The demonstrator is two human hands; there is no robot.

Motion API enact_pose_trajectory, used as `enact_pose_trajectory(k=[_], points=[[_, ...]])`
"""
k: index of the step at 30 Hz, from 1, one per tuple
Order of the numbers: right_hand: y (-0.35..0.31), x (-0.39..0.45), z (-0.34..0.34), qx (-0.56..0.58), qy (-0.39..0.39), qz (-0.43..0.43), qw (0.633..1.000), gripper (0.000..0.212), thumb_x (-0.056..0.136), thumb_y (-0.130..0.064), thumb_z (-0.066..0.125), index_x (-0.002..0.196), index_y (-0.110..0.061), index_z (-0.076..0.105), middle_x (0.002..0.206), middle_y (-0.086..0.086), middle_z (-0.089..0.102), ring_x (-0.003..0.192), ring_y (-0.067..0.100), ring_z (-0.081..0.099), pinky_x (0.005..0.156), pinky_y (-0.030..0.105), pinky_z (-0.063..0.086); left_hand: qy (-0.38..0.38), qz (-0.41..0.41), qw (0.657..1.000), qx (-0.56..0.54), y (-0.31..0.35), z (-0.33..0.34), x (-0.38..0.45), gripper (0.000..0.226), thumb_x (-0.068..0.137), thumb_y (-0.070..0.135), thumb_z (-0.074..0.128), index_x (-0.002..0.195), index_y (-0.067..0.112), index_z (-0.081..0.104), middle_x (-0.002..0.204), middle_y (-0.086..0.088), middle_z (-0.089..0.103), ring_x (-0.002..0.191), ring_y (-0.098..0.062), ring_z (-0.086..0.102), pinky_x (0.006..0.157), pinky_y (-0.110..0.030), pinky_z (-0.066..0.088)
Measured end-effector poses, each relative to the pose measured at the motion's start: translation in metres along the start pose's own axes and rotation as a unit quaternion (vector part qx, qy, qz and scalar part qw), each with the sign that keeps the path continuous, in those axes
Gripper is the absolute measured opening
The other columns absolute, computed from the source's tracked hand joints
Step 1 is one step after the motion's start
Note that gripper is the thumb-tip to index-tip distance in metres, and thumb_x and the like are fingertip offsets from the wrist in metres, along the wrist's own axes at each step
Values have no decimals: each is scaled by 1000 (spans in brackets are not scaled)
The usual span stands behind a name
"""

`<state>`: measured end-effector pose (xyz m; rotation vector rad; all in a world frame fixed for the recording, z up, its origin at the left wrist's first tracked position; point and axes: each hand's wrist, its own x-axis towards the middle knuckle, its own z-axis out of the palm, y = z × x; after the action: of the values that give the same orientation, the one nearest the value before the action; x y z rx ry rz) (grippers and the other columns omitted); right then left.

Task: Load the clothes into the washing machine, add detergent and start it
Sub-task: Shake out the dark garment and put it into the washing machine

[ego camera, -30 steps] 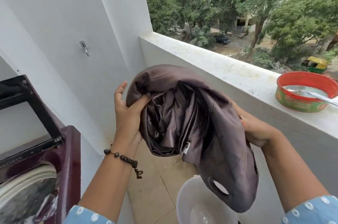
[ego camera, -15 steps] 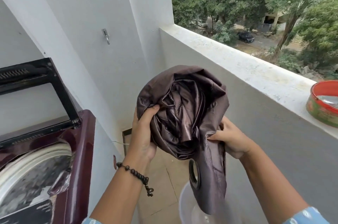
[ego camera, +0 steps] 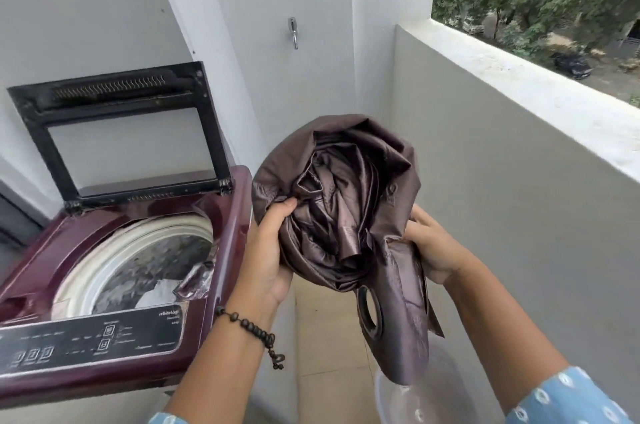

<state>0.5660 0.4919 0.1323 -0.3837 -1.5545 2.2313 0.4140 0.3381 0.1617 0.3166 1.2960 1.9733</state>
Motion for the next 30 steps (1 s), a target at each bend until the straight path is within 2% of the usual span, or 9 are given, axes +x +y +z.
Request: enact_pose_trajectory(k=[3, 6, 8, 13, 15, 20, 22, 26, 30], points=[[11, 24, 26, -11, -17, 8, 1000, 47, 76, -3, 59, 122, -12, 56, 102, 4, 71, 92, 18, 68, 77, 33, 54, 16, 15, 1000, -2, 13, -33, 7, 41, 73, 21, 72, 113, 13, 71, 111, -7, 76, 102, -21, 72, 84, -34, 55], [24, 49, 56, -8, -19, 22, 1000, 46, 70, -6, 66, 115, -17, 62, 100, 4, 73, 91, 18, 69, 77, 34, 54, 37, 19, 999, -11, 26, -69, 21, 52, 74, 24, 69, 124, 10, 67, 120, -12, 72, 111, -28, 69, 86, -36, 56], [35, 68, 79, -2, -7, 35, 999, 45, 69, -4, 64, 112, -18, 65, 99, 5, 73, 89, 18, 69, 78, 35, 54, 48, 16, 999, -17, 37, -95, 31, 57, 74, 24, 68, 129, 9, 64, 121, -13, 71, 110, -28, 70, 85, -36, 56], [55, 123, 141, -10, -9, 62, 998, 42, 67, -2, 60, 107, -13, 63, 89, 1, 74, 80, 12, 70, 71, 27, 56, 60, -9, 997, -44, 70, -168, 57, 59, 71, 25, 69, 127, 8, 65, 118, -14, 73, 101, -27, 73, 72, -35, 60], [63, 148, 167, -16, -27, 64, 997, 43, 68, -1, 59, 110, -9, 61, 90, 2, 74, 81, 13, 70, 72, 27, 57, 69, -9, 997, -43, 86, -198, 67, 61, 72, 24, 70, 130, 7, 63, 119, -14, 72, 102, -27, 73, 72, -35, 60], [83, 213, 231, -34, -47, 62, 996, 36, 68, 0, 57, 102, -8, 63, 84, 0, 75, 78, 12, 70, 72, 28, 58, 68, 26, 997, -7, 138, -268, 89, 51, 73, 21, 65, 122, 9, 64, 99, -6, 77, 88, -19, 75, 65, -30, 60], [87, 238, 255, -44, -61, 57, 996, 39, 68, 0, 56, 105, -7, 61, 83, -2, 75, 78, 11, 70, 72, 27, 58, 78, 42, 996, 10, 155, -294, 99, 48, 74, 20, 63, 121, 9, 65, 100, -6, 77, 91, -20, 74, 68, -32, 60], [96, 282, 296, -59, -77, 51, 994, 40, 66, 3, 55, 104, -8, 60, 79, -4, 74, 73, 9, 70, 68, 23, 57, 106, 58, 992, 21, 183, -338, 117, 57, 77, 16, 61, 133, 5, 59, 116, -10, 73, 104, -22, 71, 75, -33, 60], [108, 317, 324, -115, -114, 49, 986, 49, 68, 6, 59, 113, -12, 59, 91, -1, 73, 86, 16, 68, 80, 36, 56, 141, 82, 985, 52, 201, -375, 130, 48, 91, 7, 57, 138, 8, 54, 123, -9, 70, 109, -21, 70, 80, -34, 59]])
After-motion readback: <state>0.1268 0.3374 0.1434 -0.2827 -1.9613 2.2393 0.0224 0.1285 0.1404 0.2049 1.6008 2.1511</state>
